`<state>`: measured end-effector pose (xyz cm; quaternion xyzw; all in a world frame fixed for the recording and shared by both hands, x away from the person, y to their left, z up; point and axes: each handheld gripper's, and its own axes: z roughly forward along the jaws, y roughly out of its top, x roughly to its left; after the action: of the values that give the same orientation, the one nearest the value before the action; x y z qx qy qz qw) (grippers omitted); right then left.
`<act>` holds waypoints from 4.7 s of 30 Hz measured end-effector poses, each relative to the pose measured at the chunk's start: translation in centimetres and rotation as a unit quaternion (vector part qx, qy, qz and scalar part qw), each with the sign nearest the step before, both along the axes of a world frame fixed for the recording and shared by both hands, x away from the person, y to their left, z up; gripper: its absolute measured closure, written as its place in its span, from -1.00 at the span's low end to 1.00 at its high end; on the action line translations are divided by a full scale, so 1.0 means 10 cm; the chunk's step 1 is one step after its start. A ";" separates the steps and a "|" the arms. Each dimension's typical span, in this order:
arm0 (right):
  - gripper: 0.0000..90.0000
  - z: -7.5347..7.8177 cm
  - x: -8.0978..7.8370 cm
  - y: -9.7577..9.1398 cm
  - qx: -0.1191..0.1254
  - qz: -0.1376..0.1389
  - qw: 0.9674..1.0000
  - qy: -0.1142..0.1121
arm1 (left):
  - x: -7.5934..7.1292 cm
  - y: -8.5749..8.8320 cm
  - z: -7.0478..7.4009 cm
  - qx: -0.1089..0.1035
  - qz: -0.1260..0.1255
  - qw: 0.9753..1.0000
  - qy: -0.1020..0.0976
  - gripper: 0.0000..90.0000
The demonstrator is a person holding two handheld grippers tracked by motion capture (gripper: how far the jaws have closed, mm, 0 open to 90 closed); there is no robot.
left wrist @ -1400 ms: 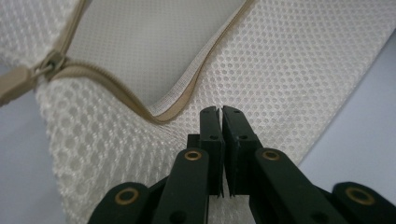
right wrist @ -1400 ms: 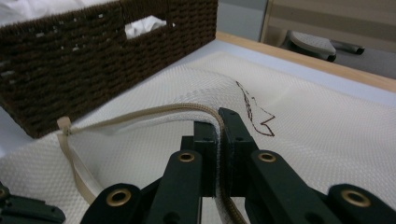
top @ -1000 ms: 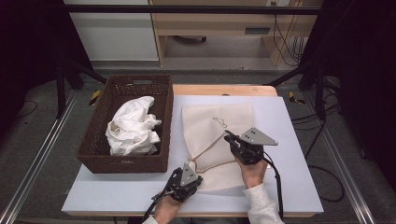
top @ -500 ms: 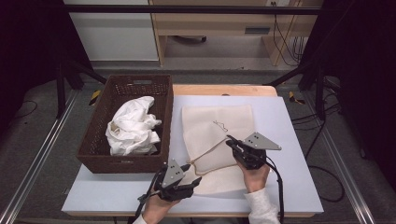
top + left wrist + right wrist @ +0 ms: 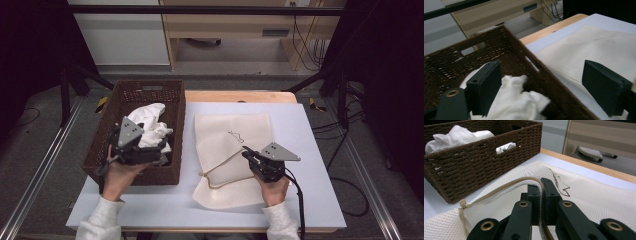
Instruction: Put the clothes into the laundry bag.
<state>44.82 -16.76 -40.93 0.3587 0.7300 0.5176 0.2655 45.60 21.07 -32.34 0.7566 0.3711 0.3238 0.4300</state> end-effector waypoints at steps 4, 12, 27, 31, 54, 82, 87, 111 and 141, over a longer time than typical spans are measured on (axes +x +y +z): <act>0.91 -0.01 0.01 0.00 -0.001 0.000 1.000 0.003 | 0.29 0.20 -0.01 0.005 0.019 1.000 0.023 -0.74; 0.91 -0.02 0.02 0.00 -0.005 -0.001 1.000 0.007 | 0.78 0.29 -0.35 0.070 0.029 0.990 0.120 -0.81; 0.91 -0.04 0.04 -0.01 -0.016 0.008 1.000 0.017 | 1.02 0.24 -0.87 0.157 0.044 0.963 0.216 -1.00; 0.90 -0.04 0.04 -0.02 -0.017 0.008 1.000 0.019 | 1.05 0.25 -0.94 0.151 0.036 0.961 0.229 -1.00; 0.89 -0.07 0.08 -0.04 -0.021 0.010 0.999 0.036 | 1.06 0.21 -0.95 0.158 0.044 0.951 0.263 0.16; 0.90 -0.05 0.09 -0.10 -0.012 0.006 0.999 0.032 | 0.78 0.33 -0.51 0.072 0.090 0.991 0.066 0.47; 0.90 -0.04 0.08 -0.10 -0.010 0.007 0.999 0.032 | 0.67 0.40 -0.35 0.042 0.093 0.995 0.021 0.48; 0.91 -0.03 0.08 -0.12 0.000 0.006 0.999 0.031 | 0.28 0.52 0.70 -0.059 0.094 0.984 -0.140 0.49; 0.91 -0.02 0.08 -0.14 0.002 0.005 1.000 0.025 | -0.22 0.26 1.58 -0.152 0.088 0.934 -0.310 0.49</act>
<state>45.61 -18.12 -41.09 0.3685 0.7373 0.5111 0.2436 43.36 23.72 -16.53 0.5085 0.3292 0.5188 0.6033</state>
